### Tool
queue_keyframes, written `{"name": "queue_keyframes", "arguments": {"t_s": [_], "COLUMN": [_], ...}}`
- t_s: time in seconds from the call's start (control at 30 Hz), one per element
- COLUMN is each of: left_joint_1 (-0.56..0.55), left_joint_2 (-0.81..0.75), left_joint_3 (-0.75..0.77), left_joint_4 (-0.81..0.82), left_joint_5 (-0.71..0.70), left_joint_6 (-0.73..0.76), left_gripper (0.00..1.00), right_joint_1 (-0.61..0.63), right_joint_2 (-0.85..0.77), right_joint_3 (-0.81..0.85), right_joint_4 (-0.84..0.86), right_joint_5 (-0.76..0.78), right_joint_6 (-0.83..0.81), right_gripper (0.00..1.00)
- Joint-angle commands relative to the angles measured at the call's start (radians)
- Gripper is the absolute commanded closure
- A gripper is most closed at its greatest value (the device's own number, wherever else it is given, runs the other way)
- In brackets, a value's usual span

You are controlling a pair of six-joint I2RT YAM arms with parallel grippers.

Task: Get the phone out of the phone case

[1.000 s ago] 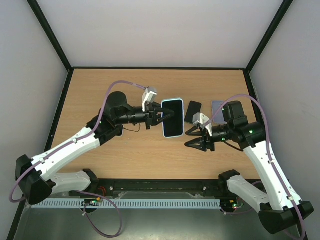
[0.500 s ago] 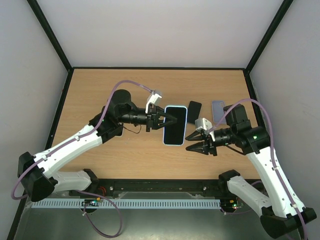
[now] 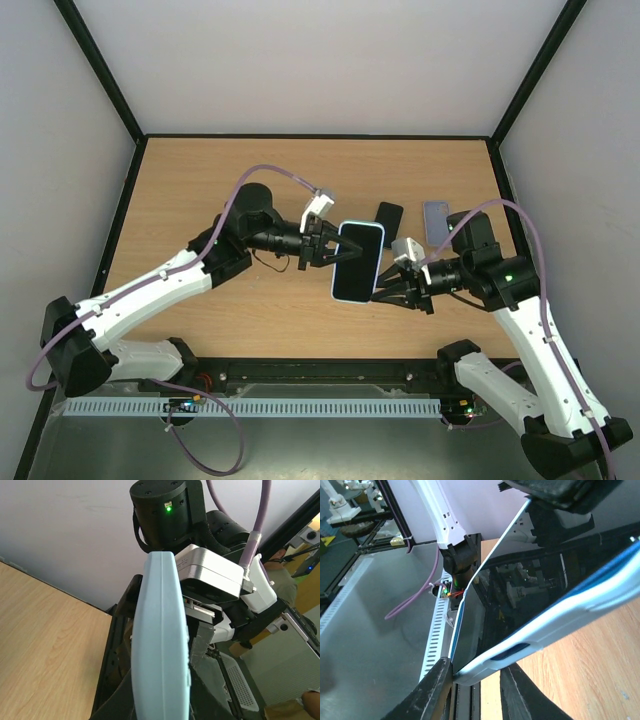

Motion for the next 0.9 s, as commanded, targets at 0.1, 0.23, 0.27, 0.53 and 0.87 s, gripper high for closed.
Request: {"name": "queue_keyframes", "arguments": {"t_s": [0.1,0.23,0.27,0.53,0.87], "left_joint_1": [-0.018,-0.024,-0.023,-0.025,-0.029], "left_joint_2": [0.018,0.031,0.033,0.038,0.032], "left_joint_3": [0.061,0.085,0.091,0.097,0.073], "left_joint_4": [0.152,0.145,0.137,0.126,0.137], "left_joint_5": [0.048,0.040,0.037,0.023,0.010], "left_joint_6": [-0.122,-0.192,-0.201,-0.261,-0.283], "left_gripper": [0.97,0.97,0.97,0.97,0.97], "right_joint_1": [0.014,0.018,0.018,0.018,0.018], "right_joint_2": [-0.010,0.015,0.023,0.025,0.008], "right_joint_3": [0.001,0.044,0.056,0.074,0.047], "right_joint_4": [-0.117,-0.216,-0.233,-0.229,-0.041], "right_joint_5": [0.002,0.038,0.052,0.070,0.065], "right_joint_6": [-0.250,-0.375,-0.398,-0.416,-0.177], "right_gripper": [0.78,0.80,0.79,0.79,0.81]}}
